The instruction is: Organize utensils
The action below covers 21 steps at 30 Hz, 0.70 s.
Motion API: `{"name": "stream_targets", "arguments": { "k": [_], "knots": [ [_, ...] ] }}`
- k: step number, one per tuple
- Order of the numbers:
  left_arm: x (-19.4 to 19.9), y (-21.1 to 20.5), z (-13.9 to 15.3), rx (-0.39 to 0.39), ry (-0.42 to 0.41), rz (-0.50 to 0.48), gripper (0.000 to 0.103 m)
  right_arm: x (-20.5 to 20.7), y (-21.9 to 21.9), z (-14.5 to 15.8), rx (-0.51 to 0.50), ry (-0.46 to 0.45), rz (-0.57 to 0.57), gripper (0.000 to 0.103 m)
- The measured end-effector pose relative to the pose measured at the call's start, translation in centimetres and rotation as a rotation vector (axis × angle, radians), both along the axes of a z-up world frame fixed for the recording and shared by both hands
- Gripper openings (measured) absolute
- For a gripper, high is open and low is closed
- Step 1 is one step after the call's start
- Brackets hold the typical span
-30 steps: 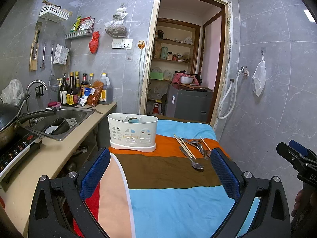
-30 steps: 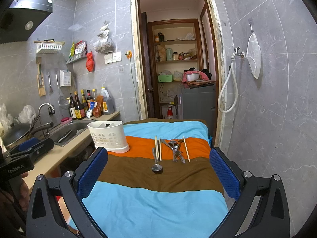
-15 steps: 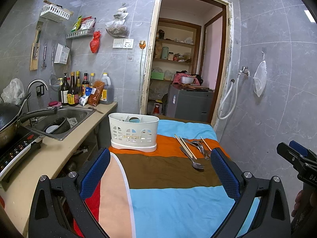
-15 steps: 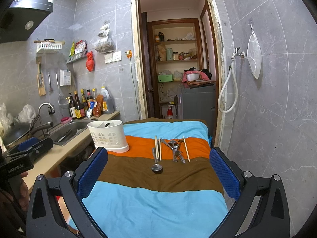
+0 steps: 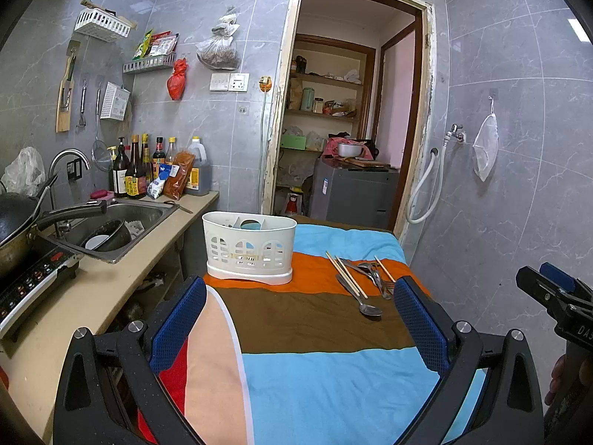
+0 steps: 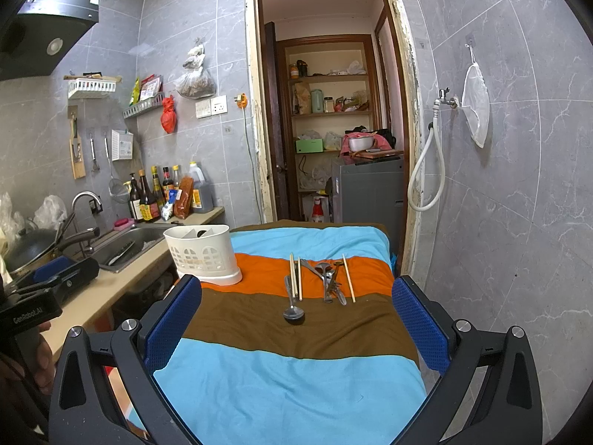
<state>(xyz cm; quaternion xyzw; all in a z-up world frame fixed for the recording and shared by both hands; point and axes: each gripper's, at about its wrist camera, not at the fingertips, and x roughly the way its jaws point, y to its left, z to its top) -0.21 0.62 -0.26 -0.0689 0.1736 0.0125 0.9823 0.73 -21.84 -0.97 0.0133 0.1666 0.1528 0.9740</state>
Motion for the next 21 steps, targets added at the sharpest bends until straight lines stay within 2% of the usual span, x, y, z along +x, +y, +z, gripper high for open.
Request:
{"name": "stream_targets", "arguments": {
  "k": [21],
  "knots": [
    [-0.07,0.15,-0.07,0.000,0.002,0.000,0.099,0.14,0.19,-0.06,0.000,0.000,0.000,0.103]
  ]
}}
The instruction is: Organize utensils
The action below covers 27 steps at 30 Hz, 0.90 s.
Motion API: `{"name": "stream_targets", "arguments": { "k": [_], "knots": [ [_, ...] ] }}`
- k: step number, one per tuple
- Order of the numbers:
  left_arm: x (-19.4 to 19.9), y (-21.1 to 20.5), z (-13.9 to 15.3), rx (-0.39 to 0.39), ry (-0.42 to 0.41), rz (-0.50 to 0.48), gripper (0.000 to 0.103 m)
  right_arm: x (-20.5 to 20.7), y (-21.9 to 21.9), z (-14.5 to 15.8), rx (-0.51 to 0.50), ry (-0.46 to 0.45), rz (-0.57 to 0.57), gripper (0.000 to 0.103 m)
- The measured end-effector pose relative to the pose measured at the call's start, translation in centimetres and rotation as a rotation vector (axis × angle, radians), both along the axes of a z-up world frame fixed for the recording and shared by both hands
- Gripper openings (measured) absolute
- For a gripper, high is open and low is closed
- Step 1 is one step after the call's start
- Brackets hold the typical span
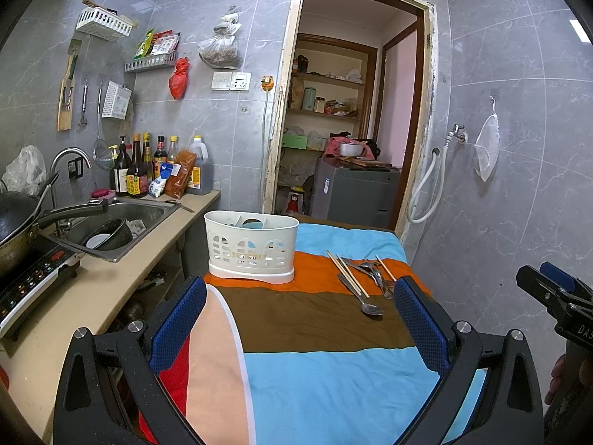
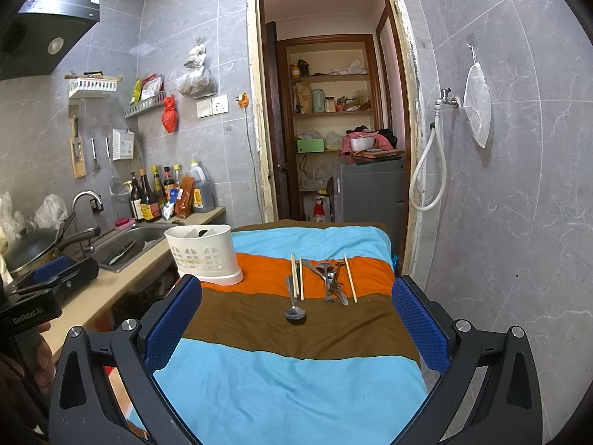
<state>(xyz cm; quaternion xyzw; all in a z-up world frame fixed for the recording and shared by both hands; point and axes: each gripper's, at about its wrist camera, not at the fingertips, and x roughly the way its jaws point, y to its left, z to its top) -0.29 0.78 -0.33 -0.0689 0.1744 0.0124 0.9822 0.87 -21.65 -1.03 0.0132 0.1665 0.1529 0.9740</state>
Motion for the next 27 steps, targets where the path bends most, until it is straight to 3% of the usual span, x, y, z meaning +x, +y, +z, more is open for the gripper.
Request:
{"name": "stream_targets", "arguments": {
  "k": [27],
  "knots": [
    [-0.3,1.4,-0.2,-0.007,0.003,0.017,0.099,0.1,0.0,-0.1,-0.001,-0.001,-0.003,0.103]
  ]
}}
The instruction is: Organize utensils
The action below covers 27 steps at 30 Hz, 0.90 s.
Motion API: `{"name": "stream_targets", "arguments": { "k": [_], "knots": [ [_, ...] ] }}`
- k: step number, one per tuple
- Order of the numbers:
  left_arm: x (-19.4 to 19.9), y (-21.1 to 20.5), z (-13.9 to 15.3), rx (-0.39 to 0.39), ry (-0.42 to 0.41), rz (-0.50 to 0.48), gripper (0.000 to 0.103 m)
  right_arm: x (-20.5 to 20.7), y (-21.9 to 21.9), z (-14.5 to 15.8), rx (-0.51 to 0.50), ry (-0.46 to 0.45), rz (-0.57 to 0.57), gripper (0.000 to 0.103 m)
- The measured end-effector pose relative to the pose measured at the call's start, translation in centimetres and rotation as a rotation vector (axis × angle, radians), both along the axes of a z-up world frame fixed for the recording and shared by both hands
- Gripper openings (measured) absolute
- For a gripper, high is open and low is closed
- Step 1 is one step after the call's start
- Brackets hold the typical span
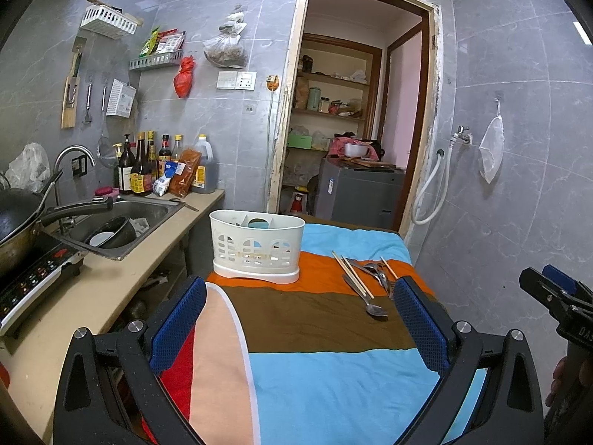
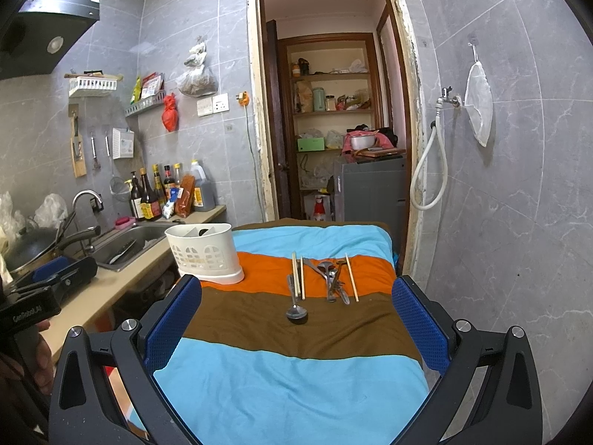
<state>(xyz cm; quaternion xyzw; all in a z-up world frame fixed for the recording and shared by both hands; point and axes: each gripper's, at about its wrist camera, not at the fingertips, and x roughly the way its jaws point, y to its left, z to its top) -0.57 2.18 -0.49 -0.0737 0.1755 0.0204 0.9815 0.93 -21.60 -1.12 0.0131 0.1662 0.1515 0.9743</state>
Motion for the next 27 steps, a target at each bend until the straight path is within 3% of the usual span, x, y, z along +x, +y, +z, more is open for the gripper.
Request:
{"name": "stream_targets", "arguments": {
  "k": [8,18,27],
  "knots": [
    [1.1,0.8,-0.1,0.033,-0.006,-0.005,0.099,0.7,1.6,-1.5,0.008,0.006,-0.008,0.103],
    [3.9,2.3,0.5,0.034,-0.027,0.002,0.099,3.0,2.2,-0.1,-0.019,-0.020,-0.021,0.103],
    [9.1,0.7,0.6,0.046,-0.008,-0.005,0.099,6.9,0.8,0.8,-0.044,-0.022,-0.030,0.103]
  ]
}}
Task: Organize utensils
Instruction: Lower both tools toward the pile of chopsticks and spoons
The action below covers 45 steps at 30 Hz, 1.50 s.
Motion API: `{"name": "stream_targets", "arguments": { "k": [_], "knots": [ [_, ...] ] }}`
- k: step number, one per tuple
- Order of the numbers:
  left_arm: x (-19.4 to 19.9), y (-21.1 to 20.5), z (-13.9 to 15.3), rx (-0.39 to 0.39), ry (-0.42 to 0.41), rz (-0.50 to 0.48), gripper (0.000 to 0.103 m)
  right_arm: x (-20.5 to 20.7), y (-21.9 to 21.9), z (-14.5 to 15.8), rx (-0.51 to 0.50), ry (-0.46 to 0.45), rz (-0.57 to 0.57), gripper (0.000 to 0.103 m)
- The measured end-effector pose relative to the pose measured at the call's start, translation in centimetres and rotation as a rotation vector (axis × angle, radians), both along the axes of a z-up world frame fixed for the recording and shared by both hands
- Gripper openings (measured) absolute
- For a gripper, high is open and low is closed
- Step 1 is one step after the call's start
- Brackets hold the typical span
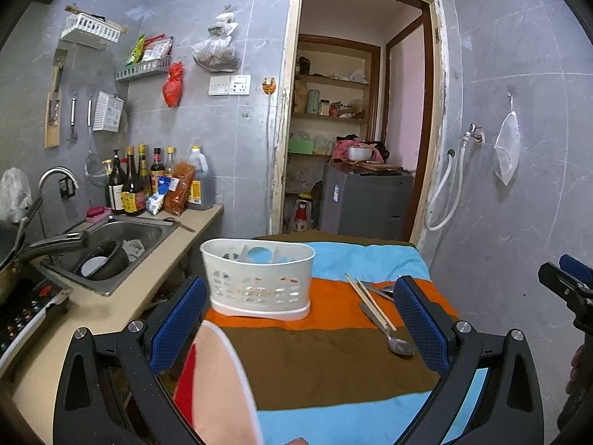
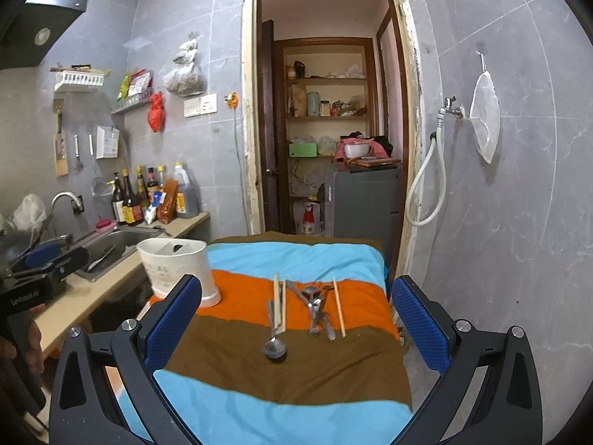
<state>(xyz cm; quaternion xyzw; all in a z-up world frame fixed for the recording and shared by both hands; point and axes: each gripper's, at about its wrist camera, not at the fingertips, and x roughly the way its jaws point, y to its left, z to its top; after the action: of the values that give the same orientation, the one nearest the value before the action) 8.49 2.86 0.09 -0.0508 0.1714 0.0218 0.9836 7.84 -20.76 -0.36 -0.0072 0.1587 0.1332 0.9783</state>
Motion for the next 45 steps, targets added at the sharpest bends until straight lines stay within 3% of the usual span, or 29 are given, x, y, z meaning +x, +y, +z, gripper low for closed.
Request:
{"name": "stream_targets", "arguments": {
  "k": [10,17,21,25,30,33,36,38,42,45],
  "knots": [
    [9.1,-3.0,-3.1,-0.011,0.100,-0.041,0.099,9.7,-2.3,-2.3,-0.031,0.075,0.009,0.103],
    [17.0,-5.0,-7.2,-0.011,0.205,-0.044,0.099,17.1,-3.9,-5.9,-0.084,0.133,0.017,0.103],
    [20.7,-5.5,-9.4,-0.001,0.244,-0.075,0.099,21.5,-4.9,-8.5,-0.059,0.218,0.020,0.102],
    [24.1,-5.5,-11.5,-0.004,0.311,-0.088,0.099,24.7,-5.2,-10.8,-0.037,0.301,0.033,0.089],
    [26.9,-5.1,-13.9,-0.031,0.370,-0.089,0.097,27.3,-4.9,-13.8,-0.011,0.408,0.082,0.062],
    [28.2,-4.7,-15.0,-0.067,0.406,-0.112,0.091,28.2,-4.3,-15.1,-0.014,0.453,0.112,0.056],
    [29.2,-4.8,-15.9,-0.090,0.441,-0.132,0.080,29.1,-3.7,-15.9,-0.029,0.479,0.126,0.044],
    [29.7,-4.7,-16.6,-0.098,0.454,-0.155,0.067,29.7,-3.5,-16.6,-0.026,0.502,0.131,0.038],
    [30.3,-4.5,-17.5,-0.125,0.490,-0.175,0.057,30.6,-3.3,-17.6,-0.016,0.527,0.139,0.028],
    [31.0,-4.7,-18.3,-0.133,0.530,-0.194,0.045,31.0,-3.1,-18.1,-0.013,0.551,0.141,0.023]
  ]
}}
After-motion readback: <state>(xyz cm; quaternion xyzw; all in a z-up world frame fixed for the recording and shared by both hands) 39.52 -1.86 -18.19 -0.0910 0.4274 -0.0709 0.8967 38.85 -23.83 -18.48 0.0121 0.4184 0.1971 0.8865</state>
